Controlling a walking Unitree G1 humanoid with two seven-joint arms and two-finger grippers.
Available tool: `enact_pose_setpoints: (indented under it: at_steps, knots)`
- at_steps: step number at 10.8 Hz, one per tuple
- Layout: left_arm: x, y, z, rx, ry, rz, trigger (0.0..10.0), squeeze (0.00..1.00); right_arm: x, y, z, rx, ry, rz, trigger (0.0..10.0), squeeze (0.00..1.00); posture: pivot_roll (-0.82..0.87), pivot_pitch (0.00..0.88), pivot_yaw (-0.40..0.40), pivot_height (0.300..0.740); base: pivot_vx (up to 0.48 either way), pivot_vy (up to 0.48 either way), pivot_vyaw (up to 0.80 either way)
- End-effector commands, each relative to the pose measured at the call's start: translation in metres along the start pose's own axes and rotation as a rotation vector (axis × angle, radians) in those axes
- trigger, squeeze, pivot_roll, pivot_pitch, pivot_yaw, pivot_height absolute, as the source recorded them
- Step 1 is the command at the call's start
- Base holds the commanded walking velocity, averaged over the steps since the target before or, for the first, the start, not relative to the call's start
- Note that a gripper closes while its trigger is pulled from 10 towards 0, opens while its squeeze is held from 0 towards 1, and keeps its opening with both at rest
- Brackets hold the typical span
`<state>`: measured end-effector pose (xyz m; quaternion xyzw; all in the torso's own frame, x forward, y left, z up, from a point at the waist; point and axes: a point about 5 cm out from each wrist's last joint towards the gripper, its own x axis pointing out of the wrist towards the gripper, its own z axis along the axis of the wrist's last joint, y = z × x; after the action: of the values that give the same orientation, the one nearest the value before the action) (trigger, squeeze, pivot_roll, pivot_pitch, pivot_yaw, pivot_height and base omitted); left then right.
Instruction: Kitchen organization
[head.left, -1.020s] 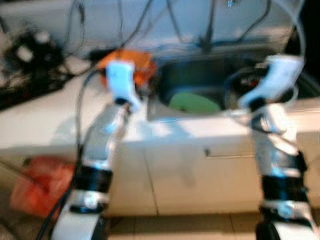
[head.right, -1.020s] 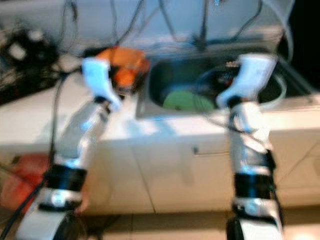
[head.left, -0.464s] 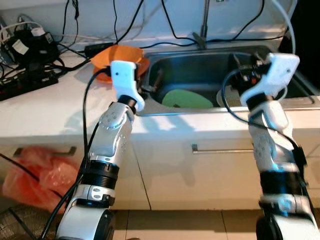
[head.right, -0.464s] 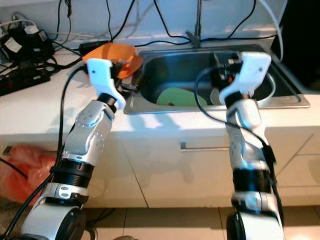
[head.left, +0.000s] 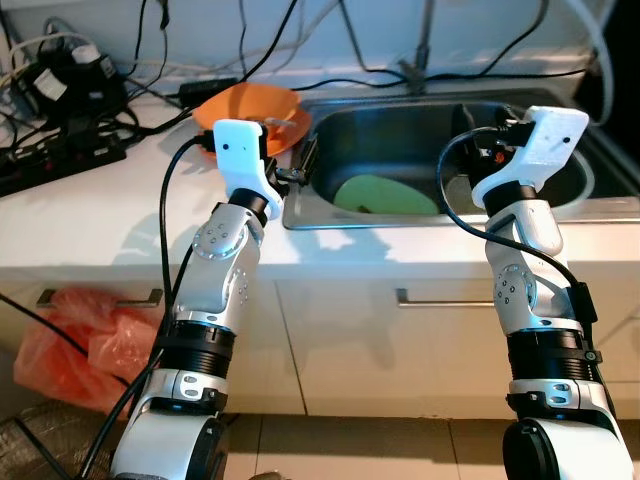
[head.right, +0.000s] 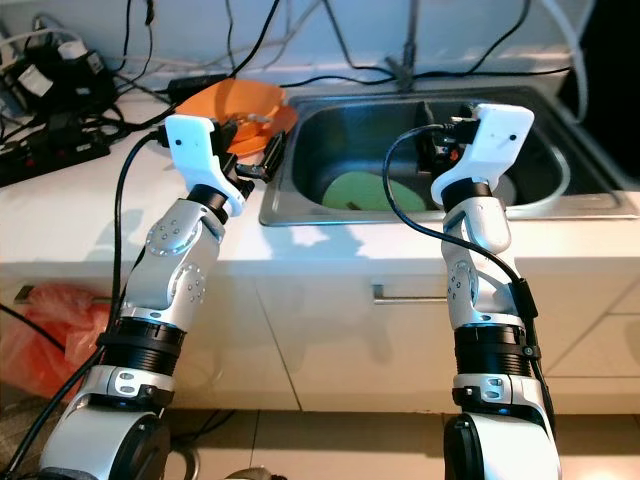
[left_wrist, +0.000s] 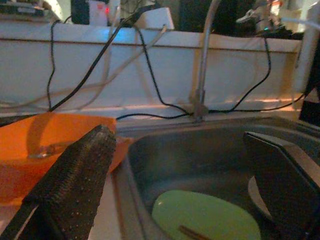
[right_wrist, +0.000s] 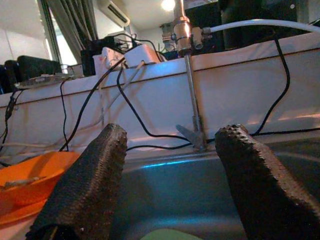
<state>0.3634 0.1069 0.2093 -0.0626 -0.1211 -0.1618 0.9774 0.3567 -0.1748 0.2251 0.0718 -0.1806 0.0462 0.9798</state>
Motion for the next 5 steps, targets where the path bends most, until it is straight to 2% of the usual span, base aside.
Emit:
enact_pose_setpoints:
  at_steps: [1, 4, 5]
  knots:
    - [0.0017, 0.0050, 0.0027, 0.016, -0.002, 0.012, 10.0, 0.00, 0.0000, 0.0010, 0.0017, 0.006, -0.016, -0.009, 10.0, 0.00, 0.05, 0.000, 0.104, 0.740, 0.000, 0.000, 0.00]
    - [0.0005, 0.0041, 0.0028, 0.014, -0.001, 0.019, 10.0, 0.00, -0.0076, -0.0006, -0.0043, 0.030, 0.000, -0.035, 10.0, 0.00, 0.06, 0.020, 0.103, 0.740, 0.000, 0.000, 0.00]
    - [0.0001, 0.0049, 0.0038, 0.017, -0.002, 0.026, 10.0, 0.00, -0.0085, 0.0002, -0.0067, 0.022, 0.012, -0.033, 10.0, 0.00, 0.08, 0.035, 0.098, 0.740, 0.000, 0.000, -0.58]
